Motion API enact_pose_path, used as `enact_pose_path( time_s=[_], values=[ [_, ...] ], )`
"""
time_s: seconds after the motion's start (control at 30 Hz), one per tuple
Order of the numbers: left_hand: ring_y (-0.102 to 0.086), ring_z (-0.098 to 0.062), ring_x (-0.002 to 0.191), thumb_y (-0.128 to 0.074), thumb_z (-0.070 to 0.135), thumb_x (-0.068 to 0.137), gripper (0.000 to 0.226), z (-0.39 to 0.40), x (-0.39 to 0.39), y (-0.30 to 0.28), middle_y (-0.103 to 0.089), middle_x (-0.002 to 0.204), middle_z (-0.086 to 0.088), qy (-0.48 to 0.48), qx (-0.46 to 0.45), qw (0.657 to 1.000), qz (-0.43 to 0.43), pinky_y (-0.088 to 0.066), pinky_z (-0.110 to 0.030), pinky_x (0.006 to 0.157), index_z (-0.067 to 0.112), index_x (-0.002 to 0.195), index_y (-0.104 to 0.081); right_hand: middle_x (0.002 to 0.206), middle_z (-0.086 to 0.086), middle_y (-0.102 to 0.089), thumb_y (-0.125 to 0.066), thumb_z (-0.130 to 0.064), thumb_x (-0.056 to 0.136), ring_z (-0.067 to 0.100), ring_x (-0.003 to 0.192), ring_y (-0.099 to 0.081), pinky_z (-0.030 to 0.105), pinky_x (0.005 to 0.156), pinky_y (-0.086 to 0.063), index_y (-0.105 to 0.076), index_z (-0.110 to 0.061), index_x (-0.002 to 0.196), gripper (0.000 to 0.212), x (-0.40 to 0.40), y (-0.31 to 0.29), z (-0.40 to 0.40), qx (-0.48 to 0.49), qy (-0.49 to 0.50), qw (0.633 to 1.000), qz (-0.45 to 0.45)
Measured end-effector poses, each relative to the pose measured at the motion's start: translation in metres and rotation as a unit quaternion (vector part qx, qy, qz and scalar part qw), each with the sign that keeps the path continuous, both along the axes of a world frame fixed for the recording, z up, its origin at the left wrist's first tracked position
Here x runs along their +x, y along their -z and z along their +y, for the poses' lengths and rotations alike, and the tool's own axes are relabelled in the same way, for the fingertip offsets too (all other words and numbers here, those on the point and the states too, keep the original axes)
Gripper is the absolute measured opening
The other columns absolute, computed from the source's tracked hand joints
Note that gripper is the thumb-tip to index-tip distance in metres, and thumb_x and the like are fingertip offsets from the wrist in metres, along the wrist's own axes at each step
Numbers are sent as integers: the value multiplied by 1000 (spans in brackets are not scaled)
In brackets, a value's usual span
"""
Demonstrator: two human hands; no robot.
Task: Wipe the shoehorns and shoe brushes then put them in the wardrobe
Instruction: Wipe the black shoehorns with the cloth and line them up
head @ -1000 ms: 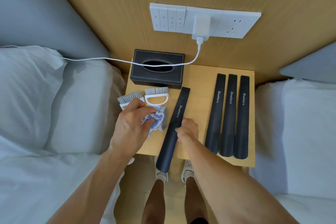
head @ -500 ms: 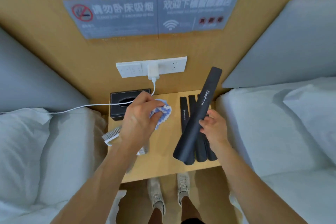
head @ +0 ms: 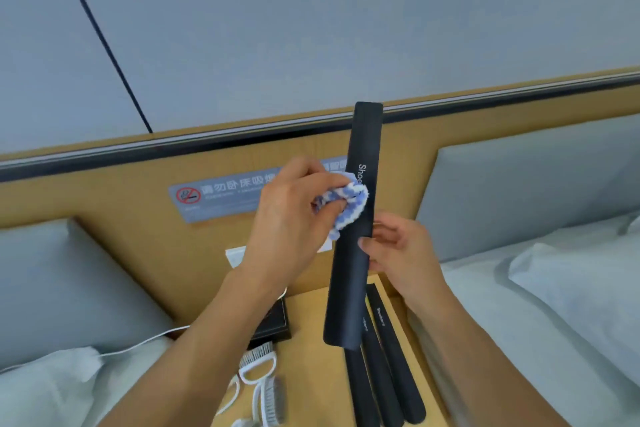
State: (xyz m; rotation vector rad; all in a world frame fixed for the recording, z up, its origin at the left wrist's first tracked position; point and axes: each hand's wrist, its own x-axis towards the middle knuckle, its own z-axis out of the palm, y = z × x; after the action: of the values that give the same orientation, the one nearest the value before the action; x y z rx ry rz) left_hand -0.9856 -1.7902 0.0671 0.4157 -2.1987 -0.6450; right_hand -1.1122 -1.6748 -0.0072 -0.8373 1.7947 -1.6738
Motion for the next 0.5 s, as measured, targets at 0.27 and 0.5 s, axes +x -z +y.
enact_pose_path(
  time_s=[0.27,0.5],
  values=[
    [-62,2,69,-58,0,88,16,-27,-3,-98,-54,79,16,-65,8,995,71,-53,-31,43,-3,97,-70,104,-18,-75,-65,-4,92,-1,98,-70,16,77,-58,-68,-32,115,36,21,-39,-20,-5,-117,986,122],
    [-55,-8,68,-62,1,84,15,-46,2,-134,-57,97,-9,-145,-107,983,39,-42,-6,49,5,91,-75,104,-28,-71,-67,-6,91,-7,100,-67,17,82,-58,-65,-45,110,43,22,-61,-36,-14,-128,977,172]
  ],
)
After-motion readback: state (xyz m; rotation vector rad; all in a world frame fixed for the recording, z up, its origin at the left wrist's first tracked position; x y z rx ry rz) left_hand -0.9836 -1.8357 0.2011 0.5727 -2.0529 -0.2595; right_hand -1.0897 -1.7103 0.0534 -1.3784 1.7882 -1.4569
